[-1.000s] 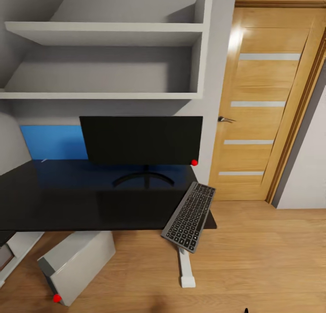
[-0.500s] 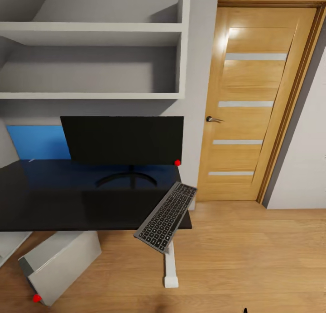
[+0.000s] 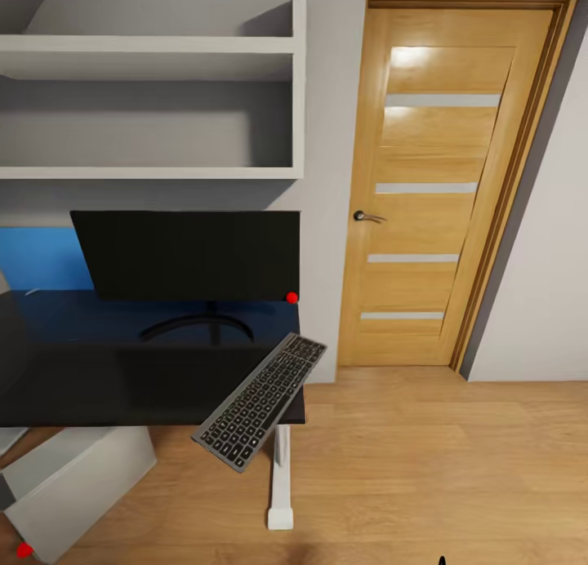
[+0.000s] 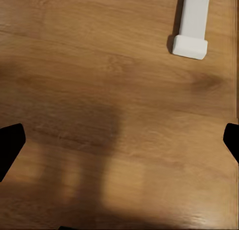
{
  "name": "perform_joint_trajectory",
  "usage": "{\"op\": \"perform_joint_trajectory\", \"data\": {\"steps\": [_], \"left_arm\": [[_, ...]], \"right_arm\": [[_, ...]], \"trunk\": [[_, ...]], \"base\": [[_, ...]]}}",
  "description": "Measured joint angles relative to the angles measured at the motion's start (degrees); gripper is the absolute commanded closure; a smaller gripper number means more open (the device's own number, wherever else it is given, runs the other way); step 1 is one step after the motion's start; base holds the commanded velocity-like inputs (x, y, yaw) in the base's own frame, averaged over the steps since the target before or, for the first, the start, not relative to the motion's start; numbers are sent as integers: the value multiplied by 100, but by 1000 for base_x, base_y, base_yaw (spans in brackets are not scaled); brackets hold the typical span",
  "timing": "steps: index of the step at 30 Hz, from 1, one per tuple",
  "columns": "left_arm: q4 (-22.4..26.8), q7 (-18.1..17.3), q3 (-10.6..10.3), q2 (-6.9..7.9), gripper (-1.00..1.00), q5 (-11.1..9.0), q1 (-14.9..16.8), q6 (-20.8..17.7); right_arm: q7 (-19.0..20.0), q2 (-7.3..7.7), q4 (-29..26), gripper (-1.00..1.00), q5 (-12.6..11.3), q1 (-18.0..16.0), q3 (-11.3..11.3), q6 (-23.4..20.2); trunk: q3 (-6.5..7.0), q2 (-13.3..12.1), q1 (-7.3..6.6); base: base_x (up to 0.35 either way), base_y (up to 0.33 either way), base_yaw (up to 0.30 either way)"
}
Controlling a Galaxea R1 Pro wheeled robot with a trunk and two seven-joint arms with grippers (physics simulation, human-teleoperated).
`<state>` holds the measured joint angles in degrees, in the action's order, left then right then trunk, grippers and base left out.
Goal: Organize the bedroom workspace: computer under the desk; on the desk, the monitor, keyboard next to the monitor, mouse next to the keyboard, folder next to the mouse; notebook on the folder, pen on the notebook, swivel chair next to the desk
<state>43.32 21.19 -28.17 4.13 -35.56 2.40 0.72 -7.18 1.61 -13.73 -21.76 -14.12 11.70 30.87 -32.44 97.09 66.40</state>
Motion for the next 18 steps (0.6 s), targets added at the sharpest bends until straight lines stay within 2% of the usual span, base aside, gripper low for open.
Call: {"op": "perform_joint_trajectory", "data": {"steps": [5,7,12,17,18], "left_arm": [[1,0,1,0,-100,0,-3,0],[3,1,2,0,-100,6,-3,0],[66,9,-2,-6,-100,17,0,0],[109,10,-3,-21,-100,17,0,0],[113,11,0,-21,-100,17,0,0]], "right_arm": [[2,-16,-2,-100,-16,-1,5,129],[5,-81,-3,-100,-15,-1,4,342],[19,-172,1,-100,-46,-1,-15,703],[126,-210,18,-100,-52,-1,-23,765],[260,-244,25,-100,-42,0,-34,788]], "trunk": [[0,0,0],[0,0,0],[-1,0,2],[34,-79,-41],[52,-119,-63]], "base": [[242,-243,184],[166,-160,234],[62,-60,152],[11,-11,30],[2,-2,6]]}}
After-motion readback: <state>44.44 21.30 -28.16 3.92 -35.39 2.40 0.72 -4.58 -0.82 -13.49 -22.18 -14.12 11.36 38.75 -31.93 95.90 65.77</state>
